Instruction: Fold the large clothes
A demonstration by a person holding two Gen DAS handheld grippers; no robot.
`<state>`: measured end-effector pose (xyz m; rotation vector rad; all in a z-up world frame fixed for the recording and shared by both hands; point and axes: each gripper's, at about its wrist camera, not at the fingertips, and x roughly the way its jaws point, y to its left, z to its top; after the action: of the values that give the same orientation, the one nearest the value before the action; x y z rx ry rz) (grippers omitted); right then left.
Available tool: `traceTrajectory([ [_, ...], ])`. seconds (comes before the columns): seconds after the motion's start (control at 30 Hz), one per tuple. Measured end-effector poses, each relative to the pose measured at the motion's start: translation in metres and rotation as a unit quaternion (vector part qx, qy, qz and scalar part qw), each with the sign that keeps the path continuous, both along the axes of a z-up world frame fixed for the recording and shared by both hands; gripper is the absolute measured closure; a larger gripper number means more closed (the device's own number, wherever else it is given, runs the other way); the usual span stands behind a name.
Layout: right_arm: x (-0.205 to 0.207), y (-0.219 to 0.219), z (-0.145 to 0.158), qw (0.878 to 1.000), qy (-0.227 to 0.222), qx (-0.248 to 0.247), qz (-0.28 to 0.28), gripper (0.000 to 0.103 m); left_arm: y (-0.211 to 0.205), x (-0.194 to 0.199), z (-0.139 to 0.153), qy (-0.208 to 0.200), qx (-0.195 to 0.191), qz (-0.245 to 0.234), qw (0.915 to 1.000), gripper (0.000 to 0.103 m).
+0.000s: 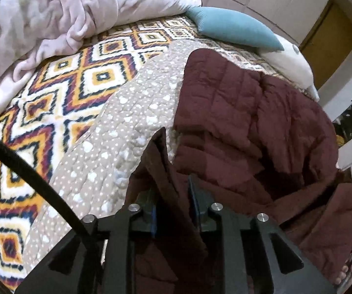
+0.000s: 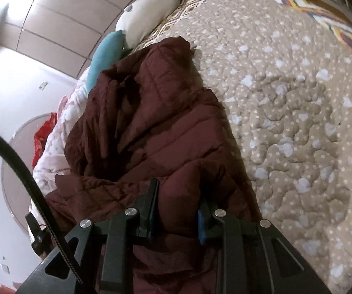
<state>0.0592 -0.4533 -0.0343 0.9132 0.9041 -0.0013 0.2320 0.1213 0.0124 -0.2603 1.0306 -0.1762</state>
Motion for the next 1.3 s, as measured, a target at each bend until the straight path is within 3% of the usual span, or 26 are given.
traceTrajectory([
  [0.03,0.0,-0.001,-0.001,1.0,-0.003,0.004,-0.005,0.074,0.001,-0.001,0.003,-0.004,-0.007,-0.002,1.0,0.074],
  [0.1,0.0,-0.002,0.002,1.0,-0.009,0.009,-0.007,0.071,0.004,-0.005,0.013,-0.015,-0.025,-0.008,0.9995,0.053],
  [0.17,-0.003,-0.001,0.01,1.0,-0.022,0.01,-0.001,0.063,0.013,-0.013,0.029,-0.038,-0.057,-0.015,0.9975,0.043],
  [0.23,-0.01,-0.006,0.025,0.997,-0.065,0.039,0.0,0.045,0.02,-0.019,0.042,-0.049,-0.078,-0.02,0.9955,0.039],
  [0.33,-0.021,-0.012,0.047,0.991,-0.11,0.076,-0.002,0.037,0.035,-0.03,0.065,-0.068,-0.102,-0.029,0.992,0.037],
  [0.5,-0.044,-0.008,0.095,0.983,-0.169,0.071,0.035,0.033,0.053,-0.048,0.089,-0.102,-0.085,-0.037,0.9905,0.03],
  [0.63,-0.06,-0.003,0.124,0.976,-0.208,0.04,0.055,0.028,0.053,-0.051,0.083,-0.114,-0.028,-0.048,0.9919,0.022],
  [0.67,-0.063,0.002,0.127,0.978,-0.202,0.014,0.055,0.028,0.051,-0.048,0.076,-0.108,-0.017,-0.054,0.9925,0.022],
  [0.77,-0.051,0.018,0.123,0.98,-0.145,-0.124,0.062,0.028,0.048,-0.037,0.05,-0.079,-0.018,-0.073,0.994,0.022],
  [0.87,-0.028,0.029,0.1,0.973,-0.089,-0.197,0.083,0.028,0.047,-0.021,0.024,-0.048,-0.032,-0.073,0.9957,0.022],
  [0.93,-0.009,0.03,0.081,0.972,-0.064,-0.207,0.091,0.028,0.046,-0.007,0.007,-0.022,-0.059,-0.08,0.9949,0.022],
  [1.07,0.024,0.027,0.051,0.976,-0.04,-0.181,0.111,0.028,0.039,0.009,-0.008,0.012,-0.103,-0.11,0.9884,0.022],
  [1.3,0.061,0.038,0.036,0.964,-0.008,-0.217,0.15,0.026,0.017,0.031,-0.025,0.076,-0.104,-0.144,0.9811,0.021],
])
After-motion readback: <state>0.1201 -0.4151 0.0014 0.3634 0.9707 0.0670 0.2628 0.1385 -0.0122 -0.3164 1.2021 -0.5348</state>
